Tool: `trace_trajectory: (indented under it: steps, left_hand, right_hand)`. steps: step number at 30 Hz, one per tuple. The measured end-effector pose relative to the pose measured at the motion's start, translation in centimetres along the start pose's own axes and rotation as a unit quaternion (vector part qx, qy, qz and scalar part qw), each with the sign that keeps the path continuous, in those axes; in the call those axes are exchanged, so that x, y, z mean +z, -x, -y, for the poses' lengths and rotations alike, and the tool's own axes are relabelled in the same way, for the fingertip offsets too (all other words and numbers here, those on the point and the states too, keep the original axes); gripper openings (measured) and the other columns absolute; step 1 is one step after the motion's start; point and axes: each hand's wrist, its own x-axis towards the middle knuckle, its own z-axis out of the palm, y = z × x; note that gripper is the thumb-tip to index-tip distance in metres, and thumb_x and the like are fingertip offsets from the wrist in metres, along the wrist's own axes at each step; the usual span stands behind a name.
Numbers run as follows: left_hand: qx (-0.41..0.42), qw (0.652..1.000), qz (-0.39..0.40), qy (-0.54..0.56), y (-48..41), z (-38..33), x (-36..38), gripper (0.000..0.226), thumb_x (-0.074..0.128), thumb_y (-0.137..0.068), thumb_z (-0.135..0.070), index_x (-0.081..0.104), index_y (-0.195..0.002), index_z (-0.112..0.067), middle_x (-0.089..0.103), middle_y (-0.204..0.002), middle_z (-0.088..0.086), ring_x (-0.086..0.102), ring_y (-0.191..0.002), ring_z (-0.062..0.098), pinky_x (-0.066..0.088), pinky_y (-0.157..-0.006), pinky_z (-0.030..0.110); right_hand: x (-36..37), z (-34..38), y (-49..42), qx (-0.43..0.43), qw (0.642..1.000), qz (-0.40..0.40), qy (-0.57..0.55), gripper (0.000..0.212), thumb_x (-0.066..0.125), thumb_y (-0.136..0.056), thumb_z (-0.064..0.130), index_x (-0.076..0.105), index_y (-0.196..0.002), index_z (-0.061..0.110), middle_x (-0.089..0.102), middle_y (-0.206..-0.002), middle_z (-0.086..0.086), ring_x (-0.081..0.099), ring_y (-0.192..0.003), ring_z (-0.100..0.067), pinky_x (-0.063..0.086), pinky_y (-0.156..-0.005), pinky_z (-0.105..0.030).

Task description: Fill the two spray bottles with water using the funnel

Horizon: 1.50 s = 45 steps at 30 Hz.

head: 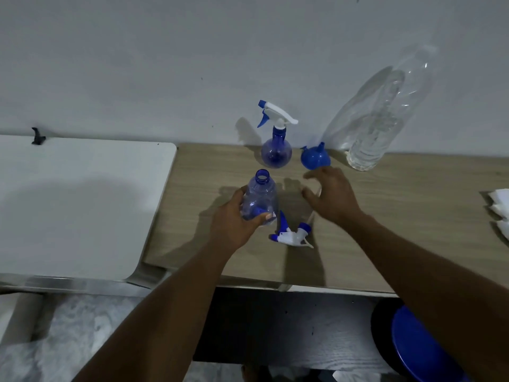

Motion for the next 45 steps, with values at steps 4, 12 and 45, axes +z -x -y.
trace_trajectory:
  steps: [4,12,45]
  left_hand:
    - [0.008,1.000,-0.007,-0.008,-0.5,-0.2,0.6,0.080,0.082,-0.067,-0.054,0.046,-0.137,-0.035,0.066,-0.115,-0.016,0.064,-0.102,0.003,0.055,-0.092,0.036]
    - [-0.004,1.000,-0.011,0.016,-0.8,0.3,1.1,0.080,0.083,-0.067,-0.052,0.047,-0.136,-0.037,0.065,-0.119,-0.014,0.064,-0.105,0.005,0.056,-0.092,0.037]
    - [-0.047,0.999,0.012,0.006,-0.4,0.1,2.2,0.092,0.077,-0.060,-0.072,0.039,-0.139,-0.044,0.063,-0.124,-0.015,0.063,-0.107,0.009,0.053,-0.095,0.039]
  right_hand:
    - [-0.5,-1.6,-7.2,0.042,0.997,0.037,0.049,0.060,0.059,-0.078,0.042,0.058,-0.132,0.016,0.054,-0.137,-0.015,0.049,-0.126,-0.039,0.045,-0.100,-0.049]
    - [1.0,-2.7,-9.6,0.035,0.969,0.190,0.153,0.066,0.075,-0.078,0.025,0.047,-0.135,0.008,0.044,-0.131,-0.017,0.053,-0.118,-0.041,0.046,-0.096,-0.043]
    - [-2.5,9.0,-0.3,0.017,0.923,-0.055,-0.380,0.074,0.092,-0.067,0.033,0.050,-0.126,0.017,0.063,-0.117,0.013,0.063,-0.107,0.001,0.055,-0.088,-0.019]
